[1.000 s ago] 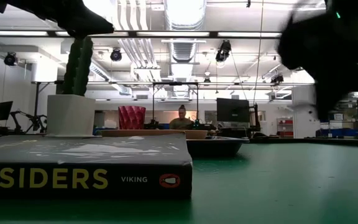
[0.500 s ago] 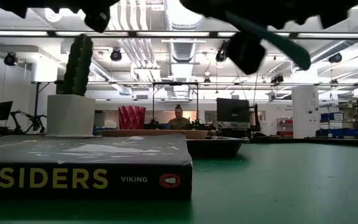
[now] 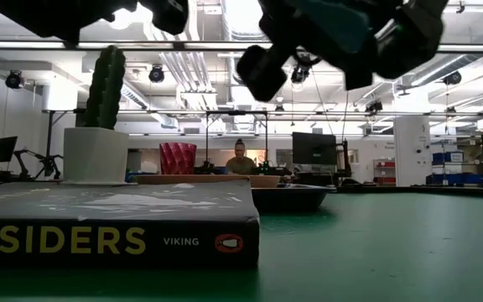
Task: Pick and place plate/cup/fork/spoon on tray
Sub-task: Put the blue spoon on the black tray below the orange plate
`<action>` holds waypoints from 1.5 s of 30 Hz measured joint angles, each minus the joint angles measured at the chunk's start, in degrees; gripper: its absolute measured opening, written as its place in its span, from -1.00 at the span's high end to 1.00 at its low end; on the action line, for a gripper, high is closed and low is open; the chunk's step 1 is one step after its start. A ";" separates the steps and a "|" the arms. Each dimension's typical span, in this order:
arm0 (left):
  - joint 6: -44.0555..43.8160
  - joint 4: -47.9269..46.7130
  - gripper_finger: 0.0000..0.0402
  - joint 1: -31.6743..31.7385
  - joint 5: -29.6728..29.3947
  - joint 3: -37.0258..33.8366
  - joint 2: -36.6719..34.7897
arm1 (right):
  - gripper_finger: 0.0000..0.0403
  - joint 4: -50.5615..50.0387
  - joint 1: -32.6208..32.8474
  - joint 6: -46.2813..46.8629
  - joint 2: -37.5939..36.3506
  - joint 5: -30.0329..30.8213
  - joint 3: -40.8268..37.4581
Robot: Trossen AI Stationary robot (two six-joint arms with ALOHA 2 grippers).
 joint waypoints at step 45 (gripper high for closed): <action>1.67 11.01 1.00 -2.01 -15.85 -1.44 4.78 | 0.28 -1.77 -12.16 4.43 2.93 -11.60 8.23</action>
